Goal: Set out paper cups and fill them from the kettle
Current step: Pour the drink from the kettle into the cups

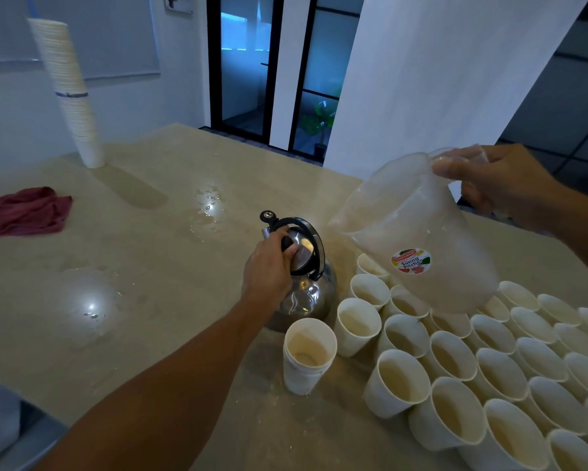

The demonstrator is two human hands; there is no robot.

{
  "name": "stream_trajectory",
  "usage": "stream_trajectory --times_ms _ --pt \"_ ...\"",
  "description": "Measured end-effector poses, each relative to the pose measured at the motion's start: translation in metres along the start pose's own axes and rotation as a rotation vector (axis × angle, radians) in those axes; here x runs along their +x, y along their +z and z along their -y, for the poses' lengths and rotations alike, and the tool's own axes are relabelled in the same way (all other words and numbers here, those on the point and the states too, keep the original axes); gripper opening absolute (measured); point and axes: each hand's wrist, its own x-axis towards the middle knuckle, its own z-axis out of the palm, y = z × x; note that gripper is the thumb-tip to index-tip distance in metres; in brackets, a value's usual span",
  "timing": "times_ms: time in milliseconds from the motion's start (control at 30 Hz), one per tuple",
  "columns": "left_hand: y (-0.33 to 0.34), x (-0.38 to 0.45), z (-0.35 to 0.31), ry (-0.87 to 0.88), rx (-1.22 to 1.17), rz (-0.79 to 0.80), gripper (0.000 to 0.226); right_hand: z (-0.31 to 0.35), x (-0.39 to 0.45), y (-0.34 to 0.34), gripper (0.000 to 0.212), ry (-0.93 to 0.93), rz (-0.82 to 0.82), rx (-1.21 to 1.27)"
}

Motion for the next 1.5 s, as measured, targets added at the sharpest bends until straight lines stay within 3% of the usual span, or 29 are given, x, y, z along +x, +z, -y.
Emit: stream_trajectory --times_ms 200,433,767,933,1033,1233,1300,1500 --pt "-0.01 0.012 0.01 0.109 -0.086 0.197 0.027 -0.008 0.014 -0.003 0.03 -0.028 0.044 -0.041" --pt "-0.015 0.021 0.019 0.208 -0.09 0.245 0.025 -0.006 0.028 0.002 0.022 -0.041 0.137 -0.088" --pt "-0.035 0.055 0.008 0.219 -0.01 0.358 0.036 -0.008 0.039 0.006 0.027 -0.033 0.167 -0.143" --pt "-0.052 0.063 0.013 0.292 -0.056 0.401 0.016 -0.008 0.045 0.011 0.037 -0.004 0.161 -0.116" --pt "-0.051 0.056 0.022 0.173 -0.247 0.249 0.007 -0.007 0.046 0.013 0.034 0.002 0.172 -0.138" --pt "-0.036 0.027 0.012 -0.356 -0.973 -0.025 0.021 -0.003 0.049 0.019 0.046 0.0 0.179 -0.158" --pt "-0.027 0.018 0.009 -0.426 -1.004 -0.063 0.022 -0.002 0.05 0.022 0.047 0.003 0.184 -0.157" --pt "-0.014 0.007 0.004 -0.424 -0.89 -0.068 0.025 0.003 0.052 0.026 0.05 0.009 0.221 -0.205"
